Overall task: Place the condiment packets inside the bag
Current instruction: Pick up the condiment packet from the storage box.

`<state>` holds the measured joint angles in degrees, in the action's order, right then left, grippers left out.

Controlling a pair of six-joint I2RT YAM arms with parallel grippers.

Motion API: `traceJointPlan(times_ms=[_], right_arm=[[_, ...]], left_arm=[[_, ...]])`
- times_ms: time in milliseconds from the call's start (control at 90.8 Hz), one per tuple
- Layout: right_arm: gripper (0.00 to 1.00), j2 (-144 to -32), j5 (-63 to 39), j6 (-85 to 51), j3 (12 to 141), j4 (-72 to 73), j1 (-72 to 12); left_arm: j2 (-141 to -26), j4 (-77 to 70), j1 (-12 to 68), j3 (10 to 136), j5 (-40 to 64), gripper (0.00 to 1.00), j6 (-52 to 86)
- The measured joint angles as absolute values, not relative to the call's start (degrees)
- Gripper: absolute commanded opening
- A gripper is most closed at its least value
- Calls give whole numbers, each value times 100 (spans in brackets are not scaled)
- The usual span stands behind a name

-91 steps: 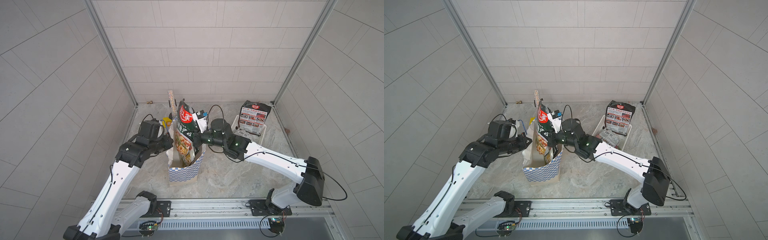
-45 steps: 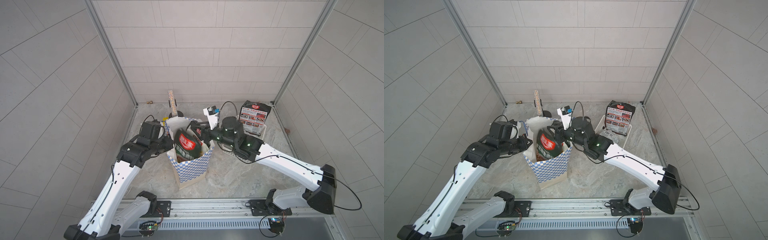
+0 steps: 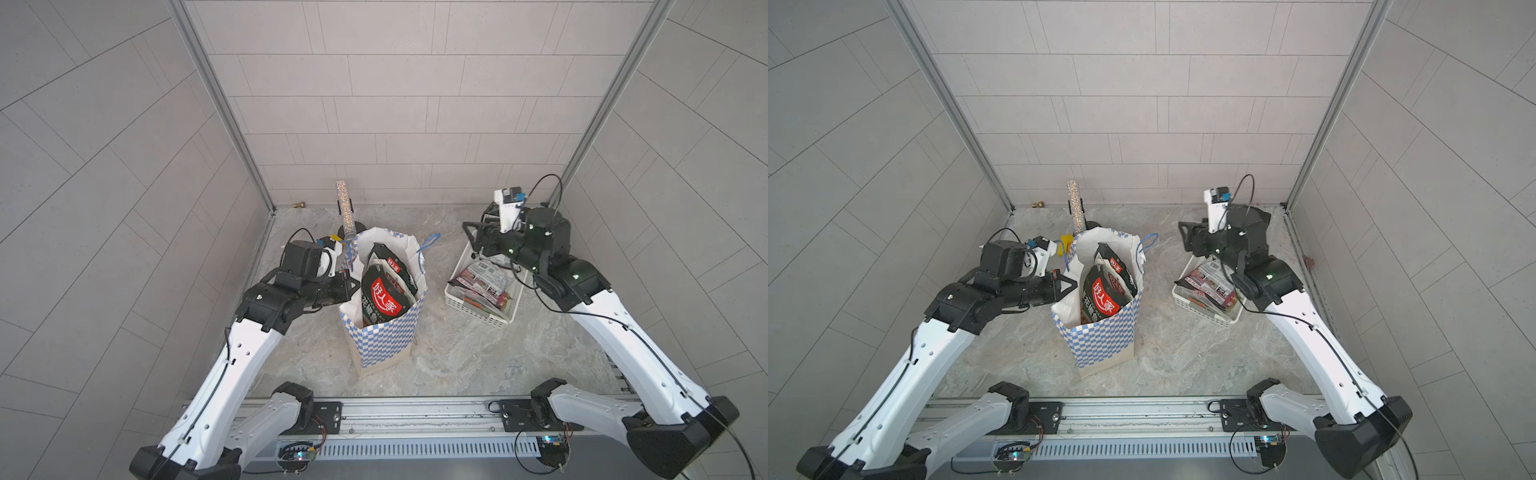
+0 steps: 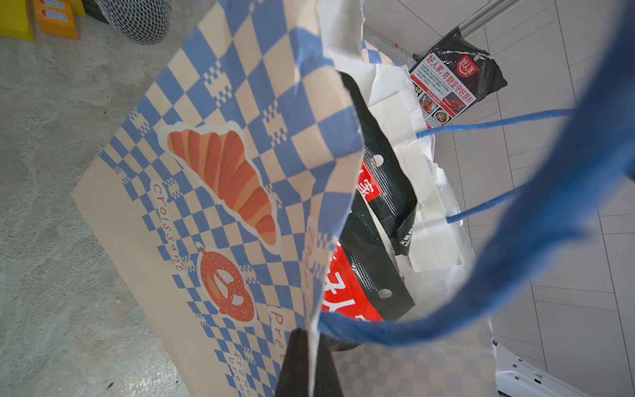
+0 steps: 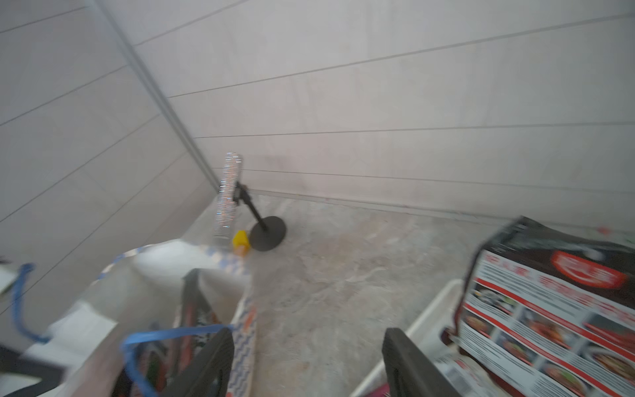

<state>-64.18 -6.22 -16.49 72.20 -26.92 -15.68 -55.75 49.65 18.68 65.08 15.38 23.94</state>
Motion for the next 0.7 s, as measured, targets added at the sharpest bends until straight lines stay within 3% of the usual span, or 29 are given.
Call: traceJointPlan(times_ms=[154, 275, 473, 704], right_arm=[[71, -7004, -1090, -1256, 7179, -2899, 775], [68, -7915, -1776, -1286, 7183, -2788, 1813], [78, -9188, -2648, -1253, 7275, -2429, 2060], [79, -10020, -3461, -1216, 7688, -1638, 2049]], left_arm=[[-5658, 4998, 1868, 6523, 1509, 0, 2283], [-5791, 5063, 1868, 6552, 1450, 0, 2200], [-5859, 5087, 1868, 6552, 1393, 0, 2097], [-5892, 5083, 1868, 6552, 1391, 0, 2088]])
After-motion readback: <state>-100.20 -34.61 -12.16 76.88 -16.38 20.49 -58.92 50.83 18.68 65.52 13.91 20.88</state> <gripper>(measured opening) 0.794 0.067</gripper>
